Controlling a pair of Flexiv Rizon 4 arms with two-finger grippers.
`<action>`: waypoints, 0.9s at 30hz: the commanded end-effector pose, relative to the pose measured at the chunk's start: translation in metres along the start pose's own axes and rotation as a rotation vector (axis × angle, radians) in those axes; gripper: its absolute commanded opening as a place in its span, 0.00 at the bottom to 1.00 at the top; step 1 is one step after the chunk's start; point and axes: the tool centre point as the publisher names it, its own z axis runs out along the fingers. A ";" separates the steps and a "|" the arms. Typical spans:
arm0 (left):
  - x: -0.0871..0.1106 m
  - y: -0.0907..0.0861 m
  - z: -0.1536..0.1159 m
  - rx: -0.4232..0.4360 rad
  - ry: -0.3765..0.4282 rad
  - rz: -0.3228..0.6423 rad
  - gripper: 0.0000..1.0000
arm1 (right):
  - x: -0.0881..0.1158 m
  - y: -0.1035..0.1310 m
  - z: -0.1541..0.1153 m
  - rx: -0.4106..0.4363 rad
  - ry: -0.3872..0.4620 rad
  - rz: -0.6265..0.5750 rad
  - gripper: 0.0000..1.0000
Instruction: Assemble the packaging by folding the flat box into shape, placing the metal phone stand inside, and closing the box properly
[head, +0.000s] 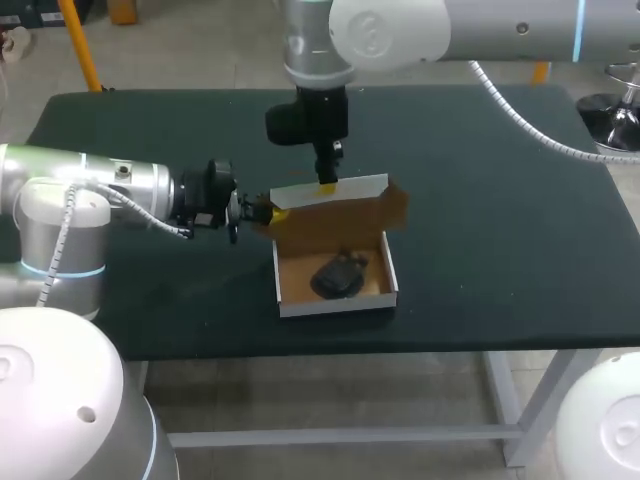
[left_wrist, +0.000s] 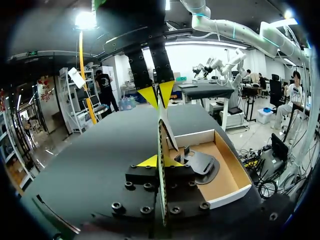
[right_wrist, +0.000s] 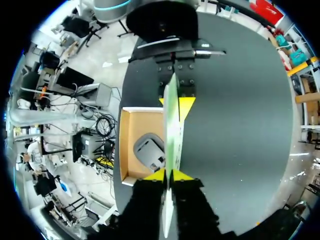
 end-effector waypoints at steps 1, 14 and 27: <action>0.000 0.001 0.002 0.002 0.001 0.001 0.00 | 0.004 0.000 -0.001 -0.005 -0.010 0.001 0.00; 0.000 0.001 0.002 0.002 0.001 0.001 0.00 | 0.002 -0.012 -0.027 -0.111 -0.028 0.061 1.00; 0.000 0.001 0.002 0.002 0.001 0.001 0.00 | -0.007 -0.021 -0.053 -0.166 -0.043 0.220 1.00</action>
